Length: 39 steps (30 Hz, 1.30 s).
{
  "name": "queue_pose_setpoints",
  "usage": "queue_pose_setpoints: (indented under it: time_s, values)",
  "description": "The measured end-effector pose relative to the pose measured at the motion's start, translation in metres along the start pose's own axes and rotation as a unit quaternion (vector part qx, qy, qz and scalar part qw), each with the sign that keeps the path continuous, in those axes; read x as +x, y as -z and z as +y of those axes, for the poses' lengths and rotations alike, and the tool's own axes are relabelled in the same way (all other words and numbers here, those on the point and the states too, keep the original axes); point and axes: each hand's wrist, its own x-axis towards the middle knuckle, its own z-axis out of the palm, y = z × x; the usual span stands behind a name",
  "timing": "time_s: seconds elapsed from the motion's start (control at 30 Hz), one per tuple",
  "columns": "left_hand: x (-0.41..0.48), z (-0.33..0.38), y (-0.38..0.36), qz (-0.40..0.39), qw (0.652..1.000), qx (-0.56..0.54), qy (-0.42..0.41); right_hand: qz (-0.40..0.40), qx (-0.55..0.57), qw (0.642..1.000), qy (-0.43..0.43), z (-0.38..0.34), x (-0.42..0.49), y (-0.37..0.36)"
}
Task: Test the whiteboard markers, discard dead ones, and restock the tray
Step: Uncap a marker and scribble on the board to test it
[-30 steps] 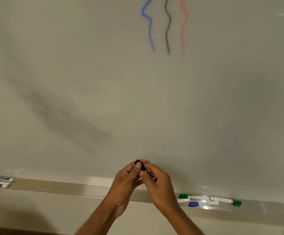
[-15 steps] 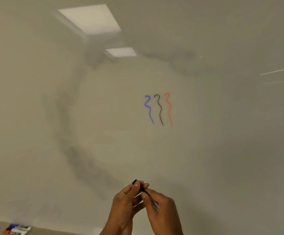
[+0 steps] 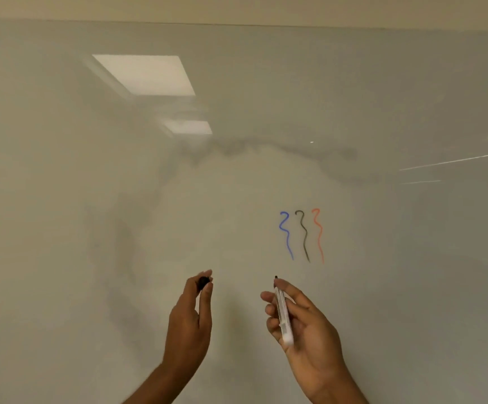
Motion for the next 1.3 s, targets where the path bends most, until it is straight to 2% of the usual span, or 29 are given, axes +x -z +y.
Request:
queue_pose_setpoints:
  time_s: [0.07,0.2,0.37,0.5,0.63,0.83,1.07,1.3]
  values:
    - [0.022,-0.013,0.001,0.0,1.0,0.002,-0.028,-0.014,0.018,1.0,0.019,0.001,0.013,-0.01]
    - [0.053,-0.03,-0.004,-0.019,0.995,0.032,-0.088,0.024,-0.133,0.988,0.078,-0.002,0.027,-0.026]
    - [0.074,-0.039,-0.021,-0.017,0.988,0.07,-0.14,0.078,-0.274,0.939,0.193,-0.011,0.051,-0.035]
    - [0.095,-0.05,-0.042,-0.018,0.981,0.1,-0.163,0.111,-0.309,0.906,0.265,-0.019,0.076,-0.033]
    - [0.106,-0.06,-0.058,-0.014,0.975,0.117,-0.186,0.104,-0.36,0.871,0.319,-0.019,0.101,-0.024]
    - [0.12,-0.079,-0.07,-0.009,0.965,0.142,-0.22,0.095,-0.442,0.822,0.345,-0.01,0.143,-0.009]
    - [0.13,-0.103,-0.083,0.007,0.952,0.155,-0.262,0.085,-0.499,0.754,0.418,-0.001,0.17,-0.005]
    - [0.134,-0.111,-0.09,0.041,0.939,0.147,-0.309,0.118,-0.481,0.737,0.46,0.007,0.178,0.01]
